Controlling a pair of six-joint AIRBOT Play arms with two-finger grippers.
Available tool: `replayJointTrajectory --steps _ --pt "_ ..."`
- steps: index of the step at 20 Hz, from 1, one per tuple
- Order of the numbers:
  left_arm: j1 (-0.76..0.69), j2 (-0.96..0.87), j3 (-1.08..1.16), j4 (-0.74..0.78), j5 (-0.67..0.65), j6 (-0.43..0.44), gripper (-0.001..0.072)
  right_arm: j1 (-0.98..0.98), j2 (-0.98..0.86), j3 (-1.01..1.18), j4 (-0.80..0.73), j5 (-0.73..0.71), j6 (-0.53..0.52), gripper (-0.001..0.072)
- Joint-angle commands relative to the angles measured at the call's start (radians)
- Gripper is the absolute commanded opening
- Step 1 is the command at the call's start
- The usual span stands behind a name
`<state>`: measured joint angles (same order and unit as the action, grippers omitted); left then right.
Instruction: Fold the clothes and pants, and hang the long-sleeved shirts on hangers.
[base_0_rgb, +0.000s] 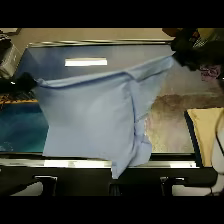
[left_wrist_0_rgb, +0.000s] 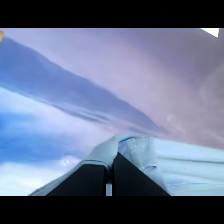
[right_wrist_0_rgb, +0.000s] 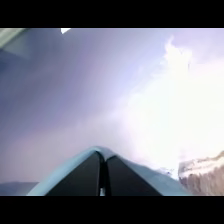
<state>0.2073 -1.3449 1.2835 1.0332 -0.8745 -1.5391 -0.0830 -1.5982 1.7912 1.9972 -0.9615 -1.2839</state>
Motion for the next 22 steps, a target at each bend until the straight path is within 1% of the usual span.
replayJointTrajectory --steps 1,3,4,5,6,7,8,9,11,13,14,15,17,19,20,22 --pt "-0.089 -0.251 0.002 -0.013 0.153 0.048 0.0018 0.059 -0.248 0.002 0.015 0.129 -0.063 0.0033" --pt "-0.117 -0.330 0.039 -0.014 0.155 0.047 0.0019 0.076 -0.301 0.002 0.019 0.188 -0.062 0.0034" --pt "-0.127 -0.351 0.057 -0.013 0.143 0.048 0.0039 0.075 -0.310 0.002 0.018 0.194 -0.063 0.0055" --pt "-0.130 -0.359 0.072 -0.013 0.127 0.048 0.0070 0.074 -0.308 0.002 0.019 0.184 -0.063 0.0137" --pt "-0.130 -0.354 0.087 -0.013 0.106 0.048 0.0149 0.067 -0.294 0.003 0.018 0.152 -0.065 0.0215" --pt "-0.122 -0.345 0.108 -0.013 0.070 0.048 0.0342 0.057 -0.269 0.003 0.014 0.107 -0.082 0.0267" --pt "-0.103 -0.330 0.138 -0.013 0.012 0.048 0.0529 0.045 -0.236 0.003 0.014 0.052 -0.124 0.0274" --pt "-0.079 -0.312 0.169 -0.013 -0.057 0.053 0.0557 0.025 -0.190 0.003 0.014 -0.020 -0.183 0.0323" --pt "-0.013 -0.251 0.211 -0.013 -0.205 0.096 0.0557 -0.034 -0.085 0.002 0.013 -0.172 -0.295 0.0460" --pt "0.059 -0.172 0.210 0.002 -0.336 0.156 0.0557 -0.102 0.021 -0.003 0.016 -0.341 -0.418 0.0462" --pt "0.097 -0.132 0.194 0.007 -0.386 0.171 0.0554 -0.145 0.077 -0.030 0.030 -0.386 -0.432 0.0461" --pt "0.136 -0.085 0.147 -0.015 -0.382 0.154 0.0554 -0.184 0.144 -0.088 0.031 -0.411 -0.456 0.0460" --pt "0.200 0.024 -0.012 -0.035 -0.373 0.154 0.0554 -0.234 0.286 -0.285 0.026 -0.426 -0.468 0.0460" --pt "0.244 0.148 -0.229 -0.039 -0.351 0.152 0.0554 -0.246 0.428 -0.557 0.016 -0.426 -0.467 0.0462" --pt "0.256 0.204 -0.327 -0.039 -0.332 0.152 0.0554 -0.243 0.489 -0.701 0.033 -0.428 -0.458 0.0464" --pt "0.274 0.299 -0.495 -0.039 -0.309 0.151 0.0554 -0.243 0.574 -0.953 0.098 -0.417 -0.450 0.0492"
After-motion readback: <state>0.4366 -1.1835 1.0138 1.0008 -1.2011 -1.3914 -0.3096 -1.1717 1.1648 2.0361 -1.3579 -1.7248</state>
